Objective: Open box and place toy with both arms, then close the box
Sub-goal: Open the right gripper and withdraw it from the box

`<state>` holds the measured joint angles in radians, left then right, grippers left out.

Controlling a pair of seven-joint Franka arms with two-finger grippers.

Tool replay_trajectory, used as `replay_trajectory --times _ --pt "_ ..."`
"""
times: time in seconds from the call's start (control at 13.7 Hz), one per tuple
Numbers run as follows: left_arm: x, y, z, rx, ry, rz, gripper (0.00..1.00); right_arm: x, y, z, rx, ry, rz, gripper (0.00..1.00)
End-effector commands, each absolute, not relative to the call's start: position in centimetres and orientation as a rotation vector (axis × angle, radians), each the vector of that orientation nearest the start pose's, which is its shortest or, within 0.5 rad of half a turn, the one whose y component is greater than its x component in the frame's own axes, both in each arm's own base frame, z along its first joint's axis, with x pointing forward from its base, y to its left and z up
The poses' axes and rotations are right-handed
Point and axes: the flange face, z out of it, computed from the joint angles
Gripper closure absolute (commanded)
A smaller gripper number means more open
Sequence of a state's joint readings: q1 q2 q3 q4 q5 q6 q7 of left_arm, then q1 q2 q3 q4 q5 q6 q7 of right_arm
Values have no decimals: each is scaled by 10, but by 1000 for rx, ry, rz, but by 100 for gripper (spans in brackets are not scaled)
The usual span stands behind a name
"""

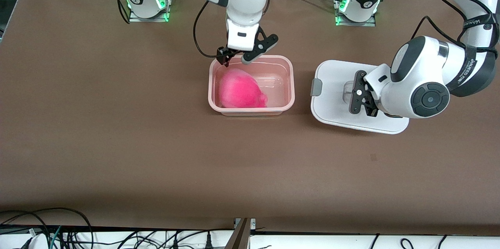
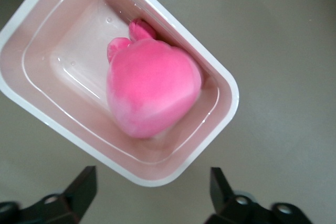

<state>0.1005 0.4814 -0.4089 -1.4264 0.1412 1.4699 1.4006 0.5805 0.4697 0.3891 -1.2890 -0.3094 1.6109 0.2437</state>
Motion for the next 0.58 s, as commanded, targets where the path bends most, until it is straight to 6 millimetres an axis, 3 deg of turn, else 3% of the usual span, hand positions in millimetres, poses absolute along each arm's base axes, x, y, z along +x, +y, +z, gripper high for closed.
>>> replay_trajectory --times 0.0,0.07,0.22,0.36,0.51 --pt "627 -141 420 -2149 2556 540 100 462 488 533 -3153 -1087 27 0" --pt "628 -141 421 -2151 2555 537 100 472 474 538 -3180 -1042 51 0" --pt "627 -142 421 -2172 2542 534 100 512 424 550 -3232 -876 39 0" --pt "623 -157 422 -2226 2554 501 100 563 354 550 -3298 -652 55 0" --pt "614 -191 424 -2182 2606 496 100 603 280 555 -3338 -434 43 0"
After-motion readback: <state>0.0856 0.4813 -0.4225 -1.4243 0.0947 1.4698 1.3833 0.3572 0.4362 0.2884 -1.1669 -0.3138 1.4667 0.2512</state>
